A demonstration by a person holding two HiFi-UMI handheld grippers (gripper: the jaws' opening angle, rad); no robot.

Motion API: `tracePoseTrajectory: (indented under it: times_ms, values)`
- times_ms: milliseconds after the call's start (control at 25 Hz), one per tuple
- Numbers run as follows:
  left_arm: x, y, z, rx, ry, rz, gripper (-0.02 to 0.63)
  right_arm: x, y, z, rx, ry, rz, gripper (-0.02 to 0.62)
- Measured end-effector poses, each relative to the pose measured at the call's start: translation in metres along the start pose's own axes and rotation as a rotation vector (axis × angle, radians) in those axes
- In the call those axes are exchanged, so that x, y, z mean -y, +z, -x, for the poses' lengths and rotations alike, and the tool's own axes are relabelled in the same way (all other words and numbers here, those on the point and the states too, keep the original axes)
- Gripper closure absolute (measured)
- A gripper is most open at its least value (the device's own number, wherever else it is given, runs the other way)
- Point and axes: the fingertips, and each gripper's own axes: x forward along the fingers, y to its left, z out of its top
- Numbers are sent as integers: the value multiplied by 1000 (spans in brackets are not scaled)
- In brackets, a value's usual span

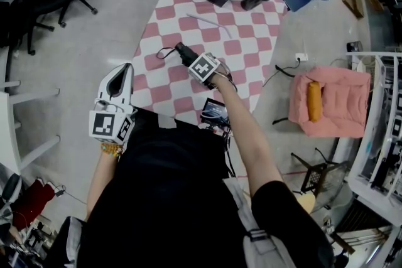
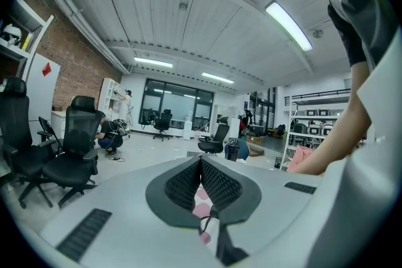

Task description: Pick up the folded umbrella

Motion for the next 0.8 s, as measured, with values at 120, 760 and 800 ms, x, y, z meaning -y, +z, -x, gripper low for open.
tracePoseTrajectory:
  times_ms: [120, 760, 800]
  values:
    - [0, 0, -2, -6, -1, 0, 592, 2, 0, -1, -12, -18, -7, 327]
    - [5, -10, -7, -20, -15, 14, 592, -5, 6, -10, -1, -8, -27, 314]
    - [6, -11, -6, -22, -16, 15, 592, -4, 5, -9, -12, -21, -25, 314]
